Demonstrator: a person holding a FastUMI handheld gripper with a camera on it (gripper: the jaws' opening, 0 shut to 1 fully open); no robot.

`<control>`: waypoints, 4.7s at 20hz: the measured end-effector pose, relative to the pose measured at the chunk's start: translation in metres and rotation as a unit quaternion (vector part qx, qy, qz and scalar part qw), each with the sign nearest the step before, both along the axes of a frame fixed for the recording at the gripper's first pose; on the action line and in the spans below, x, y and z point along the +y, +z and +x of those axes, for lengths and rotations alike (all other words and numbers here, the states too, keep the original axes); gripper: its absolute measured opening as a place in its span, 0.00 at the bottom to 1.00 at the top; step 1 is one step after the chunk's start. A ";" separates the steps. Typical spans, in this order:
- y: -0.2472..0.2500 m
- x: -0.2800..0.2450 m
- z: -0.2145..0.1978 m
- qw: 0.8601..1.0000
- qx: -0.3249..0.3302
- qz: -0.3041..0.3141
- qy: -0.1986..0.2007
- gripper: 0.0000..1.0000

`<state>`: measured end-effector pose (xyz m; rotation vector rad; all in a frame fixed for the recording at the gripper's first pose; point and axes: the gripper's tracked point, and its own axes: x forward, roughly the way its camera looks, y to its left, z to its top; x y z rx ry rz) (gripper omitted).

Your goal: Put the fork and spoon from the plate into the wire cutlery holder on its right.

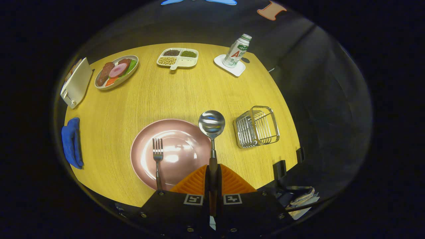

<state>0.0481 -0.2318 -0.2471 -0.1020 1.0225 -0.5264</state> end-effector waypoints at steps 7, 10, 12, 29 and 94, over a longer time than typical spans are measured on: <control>0.016 -0.054 -0.012 0.999 -0.008 0.002 -0.045 0.08; 0.016 -0.076 -0.016 0.998 -0.003 0.010 -0.057 0.08; 0.014 -0.088 -0.018 0.998 0.000 0.018 -0.062 0.08; 0.015 -0.106 0.002 0.999 0.013 0.044 -0.021 0.14; -0.130 0.115 0.000 0.983 0.095 0.111 0.110 0.06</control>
